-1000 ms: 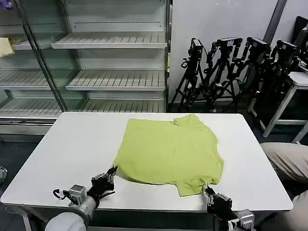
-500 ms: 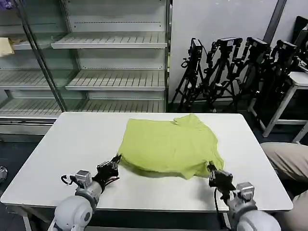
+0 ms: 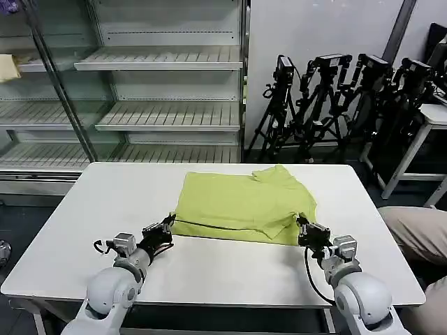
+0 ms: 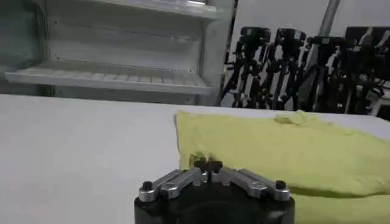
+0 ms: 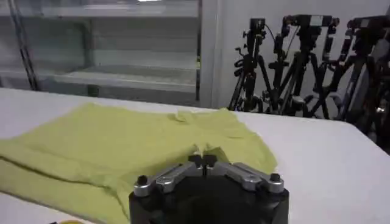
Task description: Fold and organize the clothes.
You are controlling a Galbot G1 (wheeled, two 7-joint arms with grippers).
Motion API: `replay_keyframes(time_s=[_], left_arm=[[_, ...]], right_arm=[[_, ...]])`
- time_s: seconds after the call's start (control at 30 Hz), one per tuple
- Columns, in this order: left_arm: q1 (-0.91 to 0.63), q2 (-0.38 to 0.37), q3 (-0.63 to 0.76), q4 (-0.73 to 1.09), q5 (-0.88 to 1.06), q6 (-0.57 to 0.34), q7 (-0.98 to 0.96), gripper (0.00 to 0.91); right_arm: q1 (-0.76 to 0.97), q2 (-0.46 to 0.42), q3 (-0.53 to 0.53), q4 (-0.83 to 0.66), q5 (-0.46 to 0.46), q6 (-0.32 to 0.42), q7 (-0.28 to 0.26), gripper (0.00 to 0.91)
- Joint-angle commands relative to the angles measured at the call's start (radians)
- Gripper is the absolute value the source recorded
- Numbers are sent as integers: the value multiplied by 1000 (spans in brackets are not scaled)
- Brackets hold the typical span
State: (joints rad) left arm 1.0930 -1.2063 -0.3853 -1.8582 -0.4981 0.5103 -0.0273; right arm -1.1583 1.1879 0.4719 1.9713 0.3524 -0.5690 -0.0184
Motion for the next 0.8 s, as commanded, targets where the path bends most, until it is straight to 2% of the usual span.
replay_keyframes(time_s=[0.03, 0.4, 0.43, 0.47, 0.5, 0.8], left_arm=[[-45, 0, 11, 45, -4, -1, 0, 10], [-61, 3, 26, 78, 5, -1, 5, 20], [-61, 3, 26, 80, 6, -1, 6, 30], [-62, 4, 27, 80, 7, -1, 7, 272], [-62, 4, 26, 81, 7, -1, 9, 907], [-36, 6, 17, 66, 39, 13, 14, 907]], right_arm=[[39, 0, -9, -53, -6, -3, -4, 0], [41, 24, -20, -86, -16, 17, -14, 0], [47, 26, -21, -91, -17, 19, -15, 111], [49, 26, -23, -94, -16, 19, -16, 746], [51, 26, -24, -96, -16, 19, -15, 907], [97, 40, -30, -145, -54, 27, -6, 907]])
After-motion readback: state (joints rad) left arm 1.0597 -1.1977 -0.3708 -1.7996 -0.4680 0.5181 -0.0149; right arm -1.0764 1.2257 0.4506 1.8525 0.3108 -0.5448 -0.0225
